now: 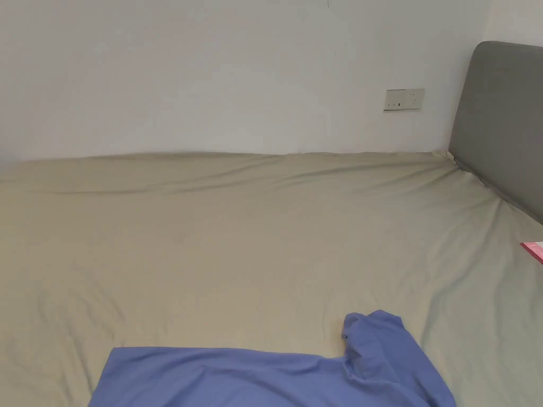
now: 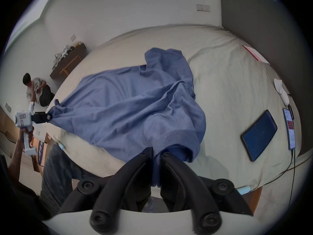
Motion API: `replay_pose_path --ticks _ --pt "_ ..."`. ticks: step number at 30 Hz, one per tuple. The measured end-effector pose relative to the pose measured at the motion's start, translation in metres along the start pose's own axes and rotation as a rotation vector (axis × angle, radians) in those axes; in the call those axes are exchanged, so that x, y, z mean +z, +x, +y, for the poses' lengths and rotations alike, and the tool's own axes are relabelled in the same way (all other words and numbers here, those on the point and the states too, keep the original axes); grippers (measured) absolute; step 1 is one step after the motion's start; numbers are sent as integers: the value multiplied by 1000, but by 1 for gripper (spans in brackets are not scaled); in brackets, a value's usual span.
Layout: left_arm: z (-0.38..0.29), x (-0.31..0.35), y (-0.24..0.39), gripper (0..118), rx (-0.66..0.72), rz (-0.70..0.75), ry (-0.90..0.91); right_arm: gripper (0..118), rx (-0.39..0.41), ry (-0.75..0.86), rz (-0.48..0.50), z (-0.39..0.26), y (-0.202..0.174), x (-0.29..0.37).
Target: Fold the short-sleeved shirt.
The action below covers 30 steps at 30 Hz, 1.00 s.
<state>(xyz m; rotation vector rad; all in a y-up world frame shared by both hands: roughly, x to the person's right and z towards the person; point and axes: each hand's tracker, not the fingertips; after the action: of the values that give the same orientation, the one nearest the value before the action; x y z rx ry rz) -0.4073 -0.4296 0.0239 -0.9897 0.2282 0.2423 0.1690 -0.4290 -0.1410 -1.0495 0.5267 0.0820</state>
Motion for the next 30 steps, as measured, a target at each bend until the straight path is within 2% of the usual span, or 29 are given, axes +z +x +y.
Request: replay_pose_path --ticks 2,5,10,12,16,19,23,25,26,27,28,29,30 --pt "-5 -13 -4 7 24 31 -49 9 3 -38 -13 -6 0 -11" --pt "-15 -28 -7 7 56 17 -69 9 50 -68 -48 -16 2 -30" --pt "-31 -53 -7 7 56 27 -134 8 43 -114 -73 -26 -2 -55" --pt "-29 -49 -6 7 64 29 -120 8 85 -99 -93 -27 -4 -55" --pt "-31 -52 -9 7 59 23 -119 9 71 -99 -73 -27 2 -55" --pt "-31 -51 -13 13 86 9 -109 10 0 -97 -45 -27 9 -55" --pt "-33 -47 -21 17 147 -21 -105 10 2 -72 -54 -34 6 -54" --pt "-30 -43 -21 29 158 -34 -126 10 14 -63 -68 -35 4 -54" --pt "-27 -38 -20 40 159 -39 -150 10 21 -60 -74 -36 3 -54" --pt "-27 -20 -16 50 181 -23 3 10 29 -56 -78 -37 1 -53" --pt "-30 3 -12 53 175 -51 176 11 35 -53 -80 -38 0 -53" --pt "-24 22 -9 64 127 -98 302 11 41 -47 -82 -39 0 -53" --pt "-13 33 -5 95 79 -106 320 12 44 -39 -81 -41 1 -53"
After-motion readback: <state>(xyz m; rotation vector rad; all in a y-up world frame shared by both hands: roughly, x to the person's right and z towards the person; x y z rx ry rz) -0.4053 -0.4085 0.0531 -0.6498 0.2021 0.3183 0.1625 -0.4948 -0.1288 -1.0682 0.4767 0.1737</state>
